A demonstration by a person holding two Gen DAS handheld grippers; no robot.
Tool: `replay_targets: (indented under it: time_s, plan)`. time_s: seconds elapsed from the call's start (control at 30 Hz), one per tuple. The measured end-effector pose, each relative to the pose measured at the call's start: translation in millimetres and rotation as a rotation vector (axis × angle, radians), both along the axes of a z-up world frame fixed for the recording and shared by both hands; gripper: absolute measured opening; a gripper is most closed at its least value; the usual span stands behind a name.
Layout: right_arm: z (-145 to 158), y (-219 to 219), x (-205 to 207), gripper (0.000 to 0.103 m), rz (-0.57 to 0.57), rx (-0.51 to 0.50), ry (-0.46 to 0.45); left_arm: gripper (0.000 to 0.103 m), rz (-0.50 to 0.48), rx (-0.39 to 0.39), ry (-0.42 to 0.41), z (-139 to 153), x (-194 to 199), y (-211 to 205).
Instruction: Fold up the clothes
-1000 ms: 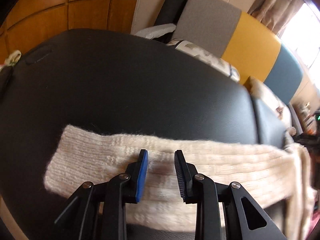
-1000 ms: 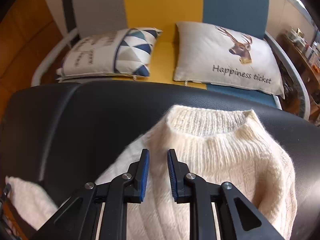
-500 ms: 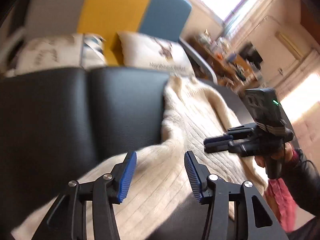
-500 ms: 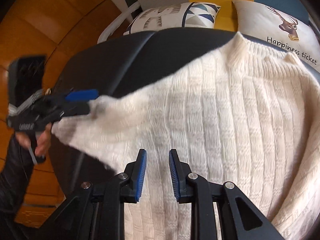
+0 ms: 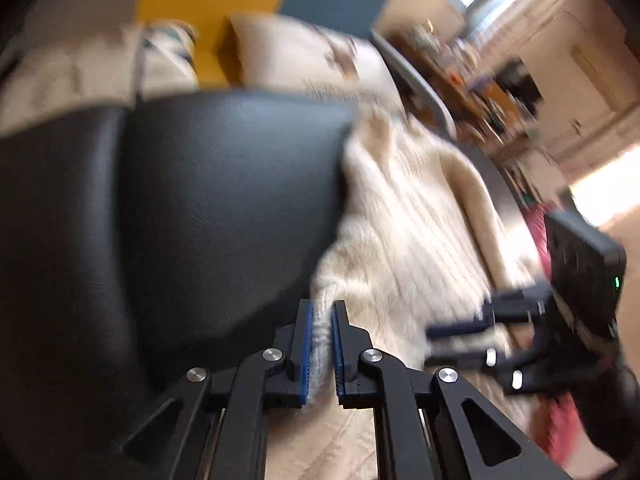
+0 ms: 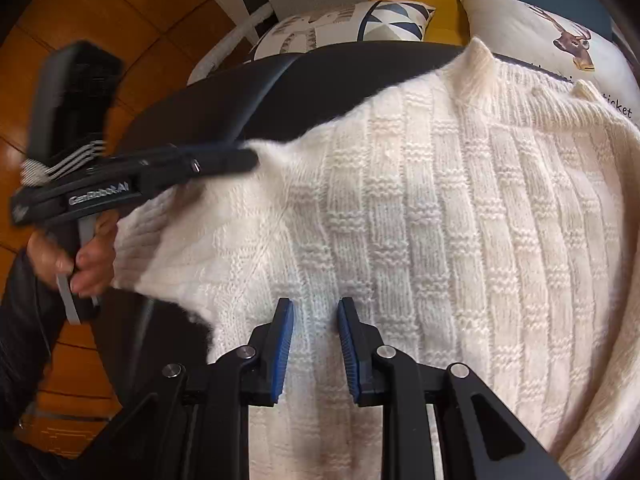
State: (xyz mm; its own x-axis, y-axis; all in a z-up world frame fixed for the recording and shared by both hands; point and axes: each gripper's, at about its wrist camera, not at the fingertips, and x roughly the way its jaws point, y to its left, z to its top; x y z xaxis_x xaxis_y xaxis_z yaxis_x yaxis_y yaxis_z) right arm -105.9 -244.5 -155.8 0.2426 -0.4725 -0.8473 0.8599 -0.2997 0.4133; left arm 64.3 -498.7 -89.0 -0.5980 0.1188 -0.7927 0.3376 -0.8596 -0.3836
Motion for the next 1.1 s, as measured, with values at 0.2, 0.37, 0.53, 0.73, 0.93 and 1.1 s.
replay_targets:
  time_s: [0.2, 0.37, 0.53, 0.73, 0.93, 1.1]
  plan:
    - [-9.8, -4.2, -10.0, 0.021, -0.150, -0.050, -0.059, 0.004, 0.084, -0.487, 0.115, 61.6, 19.0, 76.0]
    - [-11.6, -2.1, -12.8, 0.019, -0.134, -0.015, -0.102, 0.008, 0.144, -0.264, 0.044, 33.1, 36.7, 53.4]
    - [-9.8, -5.8, -4.2, 0.018, -0.097, 0.009, -0.041, 0.008, 0.408, -0.153, -0.002, 18.2, 119.0, 1.1]
    - [10.3, -34.6, 31.7, 0.023, -0.025, -0.009, 0.195, 0.020, 0.736, -0.147, -0.112, 2.5, 269.0, -44.6]
    - [15.9, -52.5, 25.7, 0.025, 0.063, 0.105, 0.124, 0.024, 0.831, -0.145, -0.197, -28.5, 349.0, -46.7]
    - [11.8, -54.3, 23.1, 0.025, 0.073, 0.200, 0.129, 0.024, 0.788, -0.180, -0.227, -30.2, 352.9, -25.1]
